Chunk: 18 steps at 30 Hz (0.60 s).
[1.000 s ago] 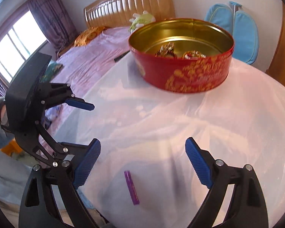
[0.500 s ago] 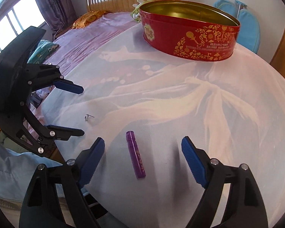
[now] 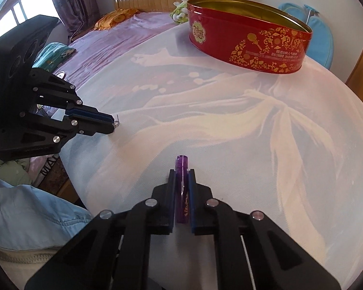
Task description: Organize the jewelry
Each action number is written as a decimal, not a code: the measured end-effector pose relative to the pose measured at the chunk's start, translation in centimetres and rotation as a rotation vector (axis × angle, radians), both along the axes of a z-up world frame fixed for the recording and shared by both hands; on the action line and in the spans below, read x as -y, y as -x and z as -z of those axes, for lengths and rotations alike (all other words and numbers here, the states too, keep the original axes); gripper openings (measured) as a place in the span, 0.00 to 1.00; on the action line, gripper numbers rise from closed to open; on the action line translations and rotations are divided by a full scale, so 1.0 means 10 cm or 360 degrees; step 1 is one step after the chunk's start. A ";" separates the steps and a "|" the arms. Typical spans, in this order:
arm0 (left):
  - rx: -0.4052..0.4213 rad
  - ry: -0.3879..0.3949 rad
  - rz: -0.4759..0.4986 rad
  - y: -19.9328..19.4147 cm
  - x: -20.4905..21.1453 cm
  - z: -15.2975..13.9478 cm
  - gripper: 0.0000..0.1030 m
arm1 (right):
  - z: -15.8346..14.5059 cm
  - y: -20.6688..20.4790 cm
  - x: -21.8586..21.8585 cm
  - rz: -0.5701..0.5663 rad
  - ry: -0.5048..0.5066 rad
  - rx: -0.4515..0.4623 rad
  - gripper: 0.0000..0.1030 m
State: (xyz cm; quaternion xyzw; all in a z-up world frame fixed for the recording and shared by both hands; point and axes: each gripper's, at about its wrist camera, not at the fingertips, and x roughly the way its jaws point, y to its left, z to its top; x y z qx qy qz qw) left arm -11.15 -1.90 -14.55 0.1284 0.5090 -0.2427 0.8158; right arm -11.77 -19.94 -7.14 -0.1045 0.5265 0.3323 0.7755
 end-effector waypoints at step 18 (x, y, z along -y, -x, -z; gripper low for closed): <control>-0.0120 0.0082 -0.0041 -0.08 -0.09 -0.01 0.12 | -0.04 -0.06 0.04 0.0059 -0.0057 -0.0031 0.11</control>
